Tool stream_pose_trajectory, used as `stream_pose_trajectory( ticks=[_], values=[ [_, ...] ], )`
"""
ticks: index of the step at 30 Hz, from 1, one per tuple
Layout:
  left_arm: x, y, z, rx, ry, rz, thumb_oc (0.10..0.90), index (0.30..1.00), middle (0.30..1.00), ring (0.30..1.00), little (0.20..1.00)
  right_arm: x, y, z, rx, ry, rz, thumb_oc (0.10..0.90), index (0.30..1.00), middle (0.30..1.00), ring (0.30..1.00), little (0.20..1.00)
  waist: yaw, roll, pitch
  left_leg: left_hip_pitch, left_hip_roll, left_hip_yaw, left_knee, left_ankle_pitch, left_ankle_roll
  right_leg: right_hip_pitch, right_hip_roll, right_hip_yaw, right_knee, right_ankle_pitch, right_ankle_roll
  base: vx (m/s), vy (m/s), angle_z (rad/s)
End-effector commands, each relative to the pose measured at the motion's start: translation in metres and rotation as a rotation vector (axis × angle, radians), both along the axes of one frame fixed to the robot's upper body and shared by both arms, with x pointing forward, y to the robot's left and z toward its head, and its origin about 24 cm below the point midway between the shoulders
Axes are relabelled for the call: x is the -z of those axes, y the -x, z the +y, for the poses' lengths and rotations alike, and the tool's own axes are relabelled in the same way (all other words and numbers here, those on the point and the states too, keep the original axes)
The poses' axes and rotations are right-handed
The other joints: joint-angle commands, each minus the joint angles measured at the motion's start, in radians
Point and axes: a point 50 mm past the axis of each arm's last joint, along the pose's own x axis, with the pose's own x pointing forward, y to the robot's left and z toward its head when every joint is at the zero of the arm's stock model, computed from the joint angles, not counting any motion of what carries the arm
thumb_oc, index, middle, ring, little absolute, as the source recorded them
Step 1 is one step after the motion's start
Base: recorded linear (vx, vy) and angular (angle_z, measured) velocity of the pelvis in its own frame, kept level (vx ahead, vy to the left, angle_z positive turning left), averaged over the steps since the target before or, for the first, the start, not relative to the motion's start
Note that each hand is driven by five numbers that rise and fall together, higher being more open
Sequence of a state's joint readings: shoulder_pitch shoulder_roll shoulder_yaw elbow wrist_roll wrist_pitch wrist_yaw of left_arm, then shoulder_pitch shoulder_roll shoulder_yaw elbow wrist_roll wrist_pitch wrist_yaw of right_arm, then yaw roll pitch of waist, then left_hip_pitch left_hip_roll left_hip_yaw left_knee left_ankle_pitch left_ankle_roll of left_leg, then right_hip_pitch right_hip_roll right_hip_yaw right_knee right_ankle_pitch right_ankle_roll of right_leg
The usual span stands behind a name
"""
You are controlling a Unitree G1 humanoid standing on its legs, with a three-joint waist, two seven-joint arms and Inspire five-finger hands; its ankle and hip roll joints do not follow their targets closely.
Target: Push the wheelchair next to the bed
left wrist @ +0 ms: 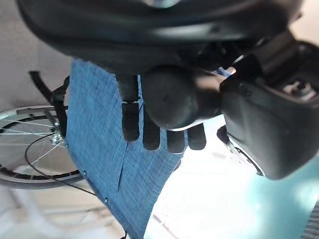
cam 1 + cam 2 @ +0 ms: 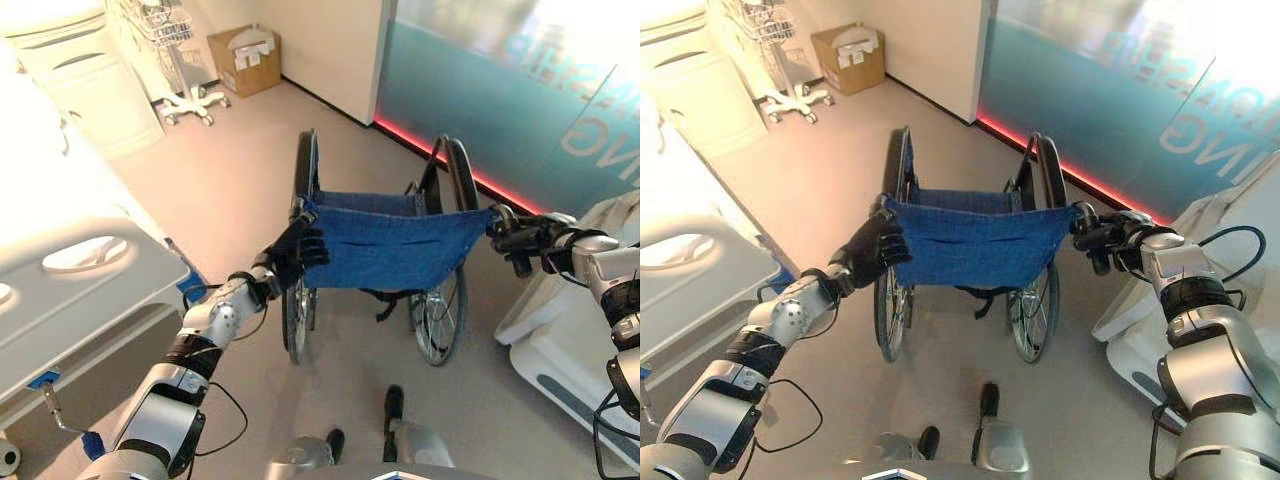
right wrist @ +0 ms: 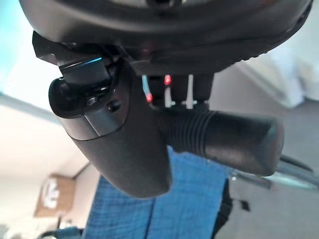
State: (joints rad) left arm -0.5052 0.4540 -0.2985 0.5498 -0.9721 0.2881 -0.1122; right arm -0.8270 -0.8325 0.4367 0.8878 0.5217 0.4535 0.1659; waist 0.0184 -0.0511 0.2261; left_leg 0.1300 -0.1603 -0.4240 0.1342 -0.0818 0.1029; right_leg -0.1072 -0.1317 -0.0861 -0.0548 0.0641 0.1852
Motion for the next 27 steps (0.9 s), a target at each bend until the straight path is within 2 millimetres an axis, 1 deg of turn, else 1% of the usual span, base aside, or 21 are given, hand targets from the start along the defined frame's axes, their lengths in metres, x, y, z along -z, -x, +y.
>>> stream_pose_trajectory(
  ticks=[1, 2, 3, 5, 6, 8, 9, 11, 12, 13, 14, 15, 17, 18, 20, 21, 22, 23, 24, 26, 27],
  values=[
    [0.009, 0.016, -0.018, 0.116, -0.020, 0.010, 0.400, 0.300, 0.300, 0.300, 0.300, -0.070, -0.041, 0.070, -0.299, -0.182, -0.283, 0.400, 0.300, 0.300, 0.300, 0.300, 0.080, -0.041, -0.047, 0.003, 0.079, 0.264, 0.148, -0.136, -0.065, -0.042, -0.085, 0.011, 0.142, 0.148, 0.002, 0.23, -0.343, 0.87],
    [0.010, 0.016, -0.018, 0.116, -0.015, 0.015, 0.400, 0.300, 0.300, 0.300, 0.300, -0.068, -0.041, 0.072, -0.301, -0.178, -0.278, 0.400, 0.300, 0.300, 0.300, 0.300, 0.080, -0.038, -0.051, 0.008, 0.093, 0.267, 0.151, -0.126, -0.073, -0.039, -0.083, 0.004, 0.160, 0.137, 0.001, 0.40, -0.573, 1.01],
    [0.014, 0.017, -0.016, 0.094, -0.015, 0.036, 0.400, 0.300, 0.300, 0.300, 0.300, -0.064, -0.042, 0.076, -0.321, -0.175, -0.260, 0.400, 0.300, 0.300, 0.300, 0.300, 0.069, -0.026, -0.070, 0.027, 0.166, 0.295, 0.177, -0.041, -0.123, -0.026, -0.069, -0.021, 0.204, 0.084, -0.020, 0.28, -0.371, 0.93],
    [0.015, 0.016, -0.013, 0.066, -0.007, 0.049, 0.400, 0.300, 0.300, 0.300, 0.300, -0.060, -0.042, 0.080, -0.333, -0.178, -0.250, 0.400, 0.300, 0.300, 0.300, 0.300, 0.064, -0.022, -0.079, 0.027, 0.195, 0.306, 0.211, 0.017, -0.145, -0.012, -0.062, -0.041, 0.216, 0.059, -0.037, 0.24, -0.337, 0.93],
    [0.015, 0.015, -0.012, 0.044, 0.000, 0.053, 0.400, 0.300, 0.300, 0.300, 0.300, -0.059, -0.042, 0.083, -0.340, -0.173, -0.244, 0.400, 0.300, 0.300, 0.300, 0.300, 0.063, -0.021, -0.084, 0.017, 0.212, 0.316, 0.262, 0.073, -0.159, 0.001, -0.057, -0.055, 0.221, 0.041, -0.053, 0.19, -0.339, 0.69],
    [0.015, 0.014, -0.008, 0.007, 0.006, 0.047, 0.400, 0.300, 0.300, 0.300, 0.300, -0.055, -0.042, 0.085, -0.338, -0.167, -0.240, 0.400, 0.300, 0.300, 0.300, 0.300, 0.060, -0.023, -0.085, -0.038, 0.234, 0.347, 0.387, 0.160, -0.173, 0.035, -0.039, -0.081, 0.219, 0.010, -0.093, 0.20, -0.421, 0.40],
    [0.015, 0.013, -0.007, -0.026, 0.010, 0.045, 0.400, 0.300, 0.300, 0.300, 0.300, -0.049, -0.041, 0.084, -0.330, -0.157, -0.233, 0.400, 0.300, 0.300, 0.300, 0.300, 0.060, -0.031, -0.079, -0.113, 0.233, 0.397, 0.517, 0.171, -0.168, 0.071, -0.026, -0.104, 0.213, -0.010, -0.127, 0.21, -0.397, 0.10],
    [0.014, 0.012, -0.010, -0.029, 0.012, 0.042, 0.400, 0.300, 0.300, 0.300, 0.300, -0.044, -0.039, 0.081, -0.310, -0.146, -0.232, 0.400, 0.300, 0.300, 0.300, 0.300, 0.059, -0.031, -0.069, -0.176, 0.230, 0.444, 0.558, 0.156, -0.159, 0.110, -0.004, -0.124, 0.206, -0.029, -0.149, 0.21, -0.286, 0.20],
    [0.013, 0.012, -0.011, -0.027, 0.011, 0.038, 0.400, 0.300, 0.300, 0.300, 0.300, -0.043, -0.038, 0.081, -0.301, -0.144, -0.237, 0.400, 0.300, 0.300, 0.300, 0.300, 0.060, -0.035, -0.065, -0.197, 0.207, 0.455, 0.552, 0.141, -0.152, 0.121, -0.002, -0.131, 0.200, -0.031, -0.147, 0.23, -0.205, 0.43],
    [0.011, 0.010, -0.012, -0.030, 0.009, 0.028, 0.400, 0.300, 0.300, 0.300, 0.300, -0.043, -0.037, 0.081, -0.294, -0.142, -0.250, 0.400, 0.300, 0.300, 0.300, 0.300, 0.063, -0.029, -0.060, -0.207, 0.173, 0.487, 0.493, 0.116, -0.145, 0.142, 0.015, -0.142, 0.195, -0.043, -0.143, 0.32, -0.184, 0.49],
    [0.008, 0.008, -0.014, -0.025, 0.013, 0.022, 0.400, 0.300, 0.300, 0.300, 0.300, -0.046, -0.038, 0.081, -0.281, -0.140, -0.259, 0.400, 0.300, 0.300, 0.300, 0.300, 0.064, -0.013, -0.055, -0.195, 0.173, 0.557, 0.362, 0.120, -0.153, 0.177, 0.047, -0.165, 0.193, -0.072, -0.144, 0.31, -0.162, 0.55],
    [0.008, 0.007, -0.014, -0.026, 0.014, 0.020, 0.400, 0.300, 0.300, 0.300, 0.300, -0.046, -0.038, 0.081, -0.280, -0.140, -0.261, 0.400, 0.300, 0.300, 0.300, 0.300, 0.066, -0.011, -0.051, -0.187, 0.174, 0.570, 0.341, 0.122, -0.155, 0.187, 0.050, -0.169, 0.191, -0.076, -0.144, 0.44, -0.137, 0.54],
    [0.006, 0.005, -0.021, -0.004, 0.014, 0.018, 0.400, 0.300, 0.300, 0.300, 0.300, -0.049, -0.040, 0.080, -0.257, -0.138, -0.266, 0.400, 0.300, 0.300, 0.300, 0.300, 0.077, 0.006, -0.053, -0.203, 0.165, 0.633, 0.203, 0.113, -0.170, 0.242, 0.083, -0.198, 0.187, -0.125, -0.145, 0.40, -0.079, 0.37],
    [0.006, 0.006, -0.026, 0.007, 0.011, 0.014, 0.400, 0.300, 0.300, 0.300, 0.300, -0.050, -0.041, 0.079, -0.245, -0.138, -0.269, 0.400, 0.300, 0.300, 0.300, 0.300, 0.097, 0.021, -0.054, -0.250, 0.141, 0.698, 0.054, 0.181, -0.167, 0.281, 0.119, -0.212, 0.172, -0.133, -0.152, 0.27, -0.039, 0.35],
    [0.007, 0.008, -0.028, 0.022, 0.014, 0.015, 0.400, 0.300, 0.300, 0.300, 0.300, -0.049, -0.040, 0.075, -0.237, -0.134, -0.264, 0.400, 0.300, 0.300, 0.300, 0.300, 0.111, 0.021, -0.063, -0.273, 0.127, 0.726, -0.016, 0.202, -0.178, 0.323, 0.136, -0.206, 0.157, -0.161, -0.150, 0.45, -0.057, 0.39],
    [0.006, 0.011, -0.028, 0.027, 0.013, 0.012, 0.400, 0.300, 0.300, 0.300, 0.300, -0.046, -0.038, 0.070, -0.232, -0.133, -0.260, 0.400, 0.300, 0.300, 0.300, 0.300, 0.134, 0.025, -0.073, -0.305, 0.123, 0.731, -0.094, 0.256, -0.185, 0.363, 0.158, -0.206, 0.147, -0.185, -0.156, 0.48, -0.064, 0.16],
    [0.007, 0.012, -0.028, 0.029, 0.012, 0.015, 0.400, 0.300, 0.300, 0.300, 0.300, -0.045, -0.037, 0.068, -0.230, -0.134, -0.259, 0.400, 0.300, 0.300, 0.300, 0.300, 0.136, 0.019, -0.075, -0.300, 0.114, 0.727, -0.109, 0.264, -0.188, 0.368, 0.155, -0.206, 0.148, -0.195, -0.156, 0.39, -0.062, -0.08],
    [0.006, 0.013, -0.026, 0.028, 0.010, 0.016, 0.400, 0.300, 0.300, 0.300, 0.300, -0.044, -0.036, 0.065, -0.231, -0.134, -0.254, 0.400, 0.300, 0.300, 0.300, 0.300, 0.150, 0.014, -0.080, -0.313, 0.109, 0.715, -0.099, 0.268, -0.182, 0.380, 0.157, -0.203, 0.150, -0.209, -0.160, 0.40, -0.049, -0.18],
    [0.004, 0.013, -0.022, 0.012, 0.014, 0.018, 0.400, 0.300, 0.300, 0.300, 0.300, -0.043, -0.037, 0.064, -0.252, -0.132, -0.237, 0.400, 0.300, 0.300, 0.300, 0.300, 0.175, 0.001, -0.094, -0.307, 0.088, 0.700, -0.079, 0.215, -0.144, 0.388, 0.146, -0.198, 0.166, -0.227, -0.148, 0.35, -0.035, -0.22],
    [0.004, 0.012, -0.018, -0.001, 0.013, 0.017, 0.400, 0.300, 0.300, 0.300, 0.300, -0.041, -0.038, 0.066, -0.271, -0.130, -0.230, 0.400, 0.300, 0.300, 0.300, 0.300, 0.191, -0.003, -0.099, -0.305, 0.087, 0.696, -0.066, 0.190, -0.126, 0.401, 0.131, -0.208, 0.193, -0.254, -0.144, 0.37, 0.007, -0.38],
    [0.004, 0.011, -0.013, -0.015, 0.017, 0.018, 0.400, 0.300, 0.300, 0.300, 0.300, -0.036, -0.038, 0.067, -0.291, -0.141, -0.222, 0.400, 0.300, 0.300, 0.300, 0.300, 0.216, -0.021, -0.107, -0.299, 0.073, 0.680, -0.021, 0.129, -0.072, 0.412, 0.078, -0.233, 0.276, -0.232, -0.110, 0.36, 0.031, -0.38]
  ],
)
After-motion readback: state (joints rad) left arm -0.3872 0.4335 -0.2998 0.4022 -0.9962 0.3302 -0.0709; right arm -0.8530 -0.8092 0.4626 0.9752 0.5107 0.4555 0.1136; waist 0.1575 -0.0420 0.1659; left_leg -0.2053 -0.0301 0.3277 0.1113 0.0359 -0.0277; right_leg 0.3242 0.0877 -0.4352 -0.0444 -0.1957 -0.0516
